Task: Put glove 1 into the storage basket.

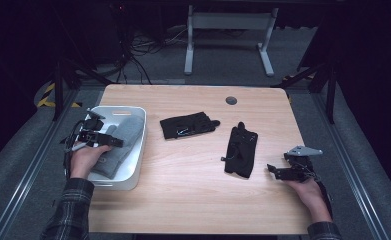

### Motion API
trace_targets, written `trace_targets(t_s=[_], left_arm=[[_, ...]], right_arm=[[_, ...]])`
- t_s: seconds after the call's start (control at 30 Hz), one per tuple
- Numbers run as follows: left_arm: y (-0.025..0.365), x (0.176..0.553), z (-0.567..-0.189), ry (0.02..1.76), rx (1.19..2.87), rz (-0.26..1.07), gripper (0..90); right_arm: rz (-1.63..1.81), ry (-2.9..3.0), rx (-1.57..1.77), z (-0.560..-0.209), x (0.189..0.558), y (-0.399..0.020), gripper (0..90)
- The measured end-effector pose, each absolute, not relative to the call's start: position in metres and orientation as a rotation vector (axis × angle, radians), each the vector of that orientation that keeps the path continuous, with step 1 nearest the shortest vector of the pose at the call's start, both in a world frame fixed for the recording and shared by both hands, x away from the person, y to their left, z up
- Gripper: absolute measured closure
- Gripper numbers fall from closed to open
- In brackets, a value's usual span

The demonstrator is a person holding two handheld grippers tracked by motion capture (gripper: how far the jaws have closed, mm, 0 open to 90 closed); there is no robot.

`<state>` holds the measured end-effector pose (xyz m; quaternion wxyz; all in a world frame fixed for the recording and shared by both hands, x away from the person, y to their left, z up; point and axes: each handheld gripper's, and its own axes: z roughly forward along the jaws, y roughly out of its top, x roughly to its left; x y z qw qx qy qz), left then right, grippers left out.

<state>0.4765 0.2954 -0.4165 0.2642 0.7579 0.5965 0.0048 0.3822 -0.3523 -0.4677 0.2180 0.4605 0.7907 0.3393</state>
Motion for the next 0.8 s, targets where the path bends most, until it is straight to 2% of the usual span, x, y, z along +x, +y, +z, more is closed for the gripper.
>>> trace_targets(t_s=[0.07, 0.17, 0.33, 0.8], left_arm=[[0.296, 0.475, -0.412, 1.608, 2.05, 0.056, 18.3], [0.298, 0.472, -0.405, 1.59, 2.055, 0.087, 15.4], [0.293, 0.462, -0.382, 1.496, 2.046, 0.162, 14.8], [0.243, 0.443, -0.363, 1.236, 2.061, 0.146, 14.8]], right_arm=[[0.939, 2.189, 1.275, -0.468, 0.382, -0.352, 14.6], [0.939, 2.189, 1.275, -0.468, 0.382, -0.352, 14.6], [0.939, 2.189, 1.275, -0.468, 0.382, -0.352, 14.6], [0.933, 2.182, 1.285, -0.468, 0.383, -0.352, 12.8]])
